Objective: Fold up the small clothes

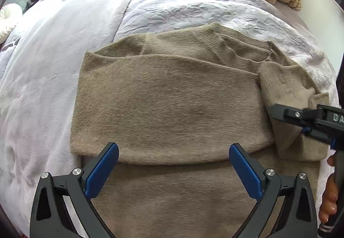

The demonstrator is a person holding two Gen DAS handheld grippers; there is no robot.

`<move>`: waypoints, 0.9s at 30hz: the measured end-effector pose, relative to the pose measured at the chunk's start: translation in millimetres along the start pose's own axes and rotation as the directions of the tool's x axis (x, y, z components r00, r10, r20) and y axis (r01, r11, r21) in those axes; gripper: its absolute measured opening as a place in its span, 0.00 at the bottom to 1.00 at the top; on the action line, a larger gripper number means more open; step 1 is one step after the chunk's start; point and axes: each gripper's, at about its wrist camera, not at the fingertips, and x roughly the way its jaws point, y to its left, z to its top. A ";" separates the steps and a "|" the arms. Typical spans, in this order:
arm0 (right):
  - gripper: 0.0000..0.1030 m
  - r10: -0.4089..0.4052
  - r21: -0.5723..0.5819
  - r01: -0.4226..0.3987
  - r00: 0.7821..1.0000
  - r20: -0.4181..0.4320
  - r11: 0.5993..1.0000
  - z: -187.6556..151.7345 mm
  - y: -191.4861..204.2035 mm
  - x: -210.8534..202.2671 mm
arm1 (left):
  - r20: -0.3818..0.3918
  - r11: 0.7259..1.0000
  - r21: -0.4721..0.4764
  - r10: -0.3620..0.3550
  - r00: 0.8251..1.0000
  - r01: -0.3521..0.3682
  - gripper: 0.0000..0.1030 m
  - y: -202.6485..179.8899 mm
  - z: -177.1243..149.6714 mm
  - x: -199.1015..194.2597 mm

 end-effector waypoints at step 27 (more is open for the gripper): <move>0.48 0.000 -0.336 -0.039 0.993 -0.115 0.941 -16.1 88.7 54.7 | 0.053 0.819 -0.235 -0.527 0.848 0.523 1.00 74.4 14.6 14.9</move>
